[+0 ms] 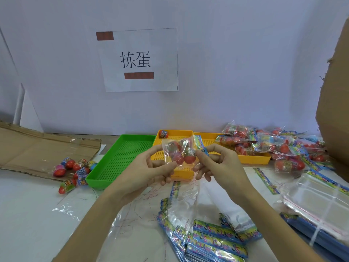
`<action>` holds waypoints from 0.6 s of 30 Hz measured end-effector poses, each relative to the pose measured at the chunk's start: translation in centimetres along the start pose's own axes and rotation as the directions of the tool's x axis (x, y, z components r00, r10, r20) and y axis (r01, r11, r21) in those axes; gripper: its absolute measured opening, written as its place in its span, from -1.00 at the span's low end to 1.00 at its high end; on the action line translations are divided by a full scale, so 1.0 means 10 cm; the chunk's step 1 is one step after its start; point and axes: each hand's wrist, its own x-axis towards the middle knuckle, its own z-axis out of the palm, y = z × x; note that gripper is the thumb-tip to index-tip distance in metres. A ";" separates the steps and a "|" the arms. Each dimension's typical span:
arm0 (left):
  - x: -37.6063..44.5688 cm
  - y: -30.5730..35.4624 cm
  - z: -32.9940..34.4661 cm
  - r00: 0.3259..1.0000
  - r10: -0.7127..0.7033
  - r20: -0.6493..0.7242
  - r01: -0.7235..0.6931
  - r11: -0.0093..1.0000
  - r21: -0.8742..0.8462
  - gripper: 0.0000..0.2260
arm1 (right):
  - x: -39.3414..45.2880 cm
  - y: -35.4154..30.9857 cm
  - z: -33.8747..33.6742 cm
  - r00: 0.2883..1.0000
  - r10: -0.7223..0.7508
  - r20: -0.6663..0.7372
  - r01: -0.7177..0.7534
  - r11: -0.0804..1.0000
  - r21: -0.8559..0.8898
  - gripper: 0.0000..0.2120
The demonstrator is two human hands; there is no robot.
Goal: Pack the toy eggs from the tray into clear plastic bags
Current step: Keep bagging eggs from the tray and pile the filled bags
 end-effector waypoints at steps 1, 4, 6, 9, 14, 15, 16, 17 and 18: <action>0.00 0.00 -0.02 1.000 -0.001 0.011 0.000 1.000 0.028 -0.49 | 0.01 -0.01 -0.03 1.000 -0.011 0.016 0.011 1.000 -0.019 -0.71; 0.00 -0.03 -0.02 0.999 0.008 0.044 -0.014 0.992 0.125 -0.47 | 0.03 -0.03 -0.07 0.999 -0.035 0.025 0.036 0.999 -0.037 -0.70; 0.01 -0.06 0.02 0.998 0.039 0.053 -0.049 0.978 0.204 -0.47 | 0.03 -0.01 -0.08 0.999 -0.047 0.025 0.048 0.998 -0.044 -0.72; 0.04 -0.10 0.04 0.993 0.119 -0.008 -0.114 0.971 0.209 -0.48 | 0.04 0.02 -0.08 0.998 -0.048 0.038 0.050 0.998 -0.049 -0.73; 0.08 -0.14 0.05 0.991 0.098 -0.091 -0.090 0.993 0.081 -0.37 | 0.04 0.04 -0.07 0.996 -0.076 0.041 0.078 0.996 -0.042 -0.76; 0.08 -0.14 0.05 0.992 0.088 -0.090 -0.082 0.994 0.066 -0.37 | 0.05 0.04 -0.08 0.996 -0.081 0.044 0.083 0.996 -0.044 -0.75; 0.08 -0.13 0.05 0.993 0.086 -0.085 -0.081 0.995 0.060 -0.38 | 0.05 0.04 -0.09 0.996 -0.083 0.045 0.085 0.995 -0.048 -0.73; 0.07 -0.12 0.05 0.992 0.096 -0.076 -0.090 0.993 0.072 -0.40 | 0.06 0.04 -0.09 0.995 -0.083 0.045 0.086 0.995 -0.057 -0.73; 0.06 -0.10 0.06 0.991 0.119 -0.065 -0.112 0.989 0.102 -0.43 | 0.06 0.04 -0.10 0.996 -0.083 0.042 0.086 0.994 -0.070 -0.75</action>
